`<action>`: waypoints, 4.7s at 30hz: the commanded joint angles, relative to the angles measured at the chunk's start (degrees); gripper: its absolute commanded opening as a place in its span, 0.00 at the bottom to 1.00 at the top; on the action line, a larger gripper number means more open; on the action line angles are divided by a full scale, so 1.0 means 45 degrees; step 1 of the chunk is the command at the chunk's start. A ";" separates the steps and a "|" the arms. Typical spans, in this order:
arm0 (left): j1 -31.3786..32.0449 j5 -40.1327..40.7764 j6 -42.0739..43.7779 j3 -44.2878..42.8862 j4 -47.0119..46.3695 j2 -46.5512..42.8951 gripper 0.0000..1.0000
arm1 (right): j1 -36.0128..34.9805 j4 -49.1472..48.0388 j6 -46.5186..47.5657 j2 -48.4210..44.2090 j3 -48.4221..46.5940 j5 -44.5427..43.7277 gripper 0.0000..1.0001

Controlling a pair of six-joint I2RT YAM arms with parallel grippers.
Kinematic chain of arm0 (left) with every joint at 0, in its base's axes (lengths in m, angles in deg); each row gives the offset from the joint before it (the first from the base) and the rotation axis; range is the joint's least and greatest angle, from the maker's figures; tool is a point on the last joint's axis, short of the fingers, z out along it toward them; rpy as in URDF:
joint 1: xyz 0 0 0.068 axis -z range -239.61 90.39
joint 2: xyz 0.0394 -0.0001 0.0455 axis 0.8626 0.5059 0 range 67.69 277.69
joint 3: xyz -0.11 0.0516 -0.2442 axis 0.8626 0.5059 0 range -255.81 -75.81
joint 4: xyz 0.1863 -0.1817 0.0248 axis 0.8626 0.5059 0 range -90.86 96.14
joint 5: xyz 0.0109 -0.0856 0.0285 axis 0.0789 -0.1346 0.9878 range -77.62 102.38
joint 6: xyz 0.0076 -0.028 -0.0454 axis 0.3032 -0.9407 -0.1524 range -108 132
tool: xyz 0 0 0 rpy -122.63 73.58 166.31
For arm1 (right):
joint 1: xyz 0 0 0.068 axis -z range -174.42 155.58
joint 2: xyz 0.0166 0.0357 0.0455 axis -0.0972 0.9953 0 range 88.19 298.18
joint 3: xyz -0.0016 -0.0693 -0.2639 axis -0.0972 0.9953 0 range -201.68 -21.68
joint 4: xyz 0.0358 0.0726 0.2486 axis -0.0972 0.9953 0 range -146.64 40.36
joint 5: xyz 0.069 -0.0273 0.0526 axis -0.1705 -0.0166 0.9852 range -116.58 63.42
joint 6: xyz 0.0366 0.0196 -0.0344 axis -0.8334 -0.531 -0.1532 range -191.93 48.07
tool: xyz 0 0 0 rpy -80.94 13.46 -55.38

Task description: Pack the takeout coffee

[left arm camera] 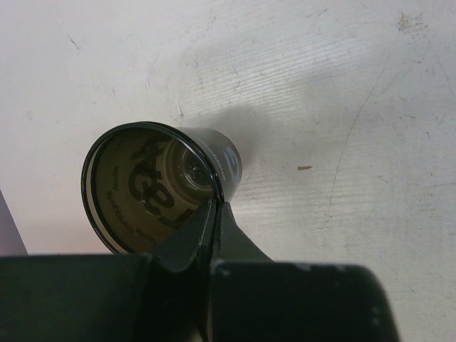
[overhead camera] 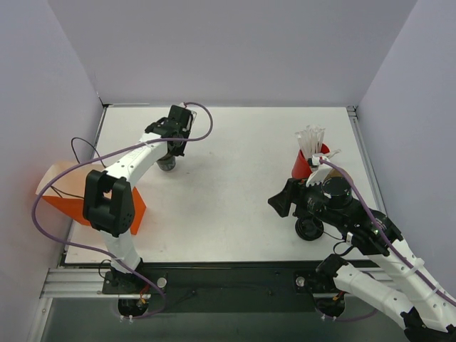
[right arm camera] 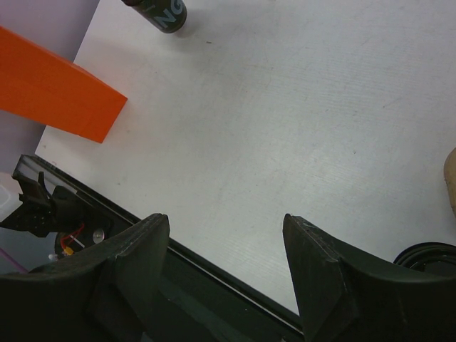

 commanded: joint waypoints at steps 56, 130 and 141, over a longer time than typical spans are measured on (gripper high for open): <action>0.2064 0.4345 -0.0016 -0.1618 0.1570 -0.0066 0.00 | 0.0019 0.0215 -0.0466 -0.0235 -0.0553 -0.0142 0.66; 0.7223 -0.0162 -0.3140 -0.5334 0.3098 0.0056 0.91 | 0.0000 0.2422 -0.1579 -0.3556 -0.1061 -0.3618 0.66; 0.3668 -0.5497 -0.4039 0.3727 -0.4030 -0.7947 0.97 | 0.0038 0.4102 -0.2302 -0.1781 -0.0086 -0.5142 0.60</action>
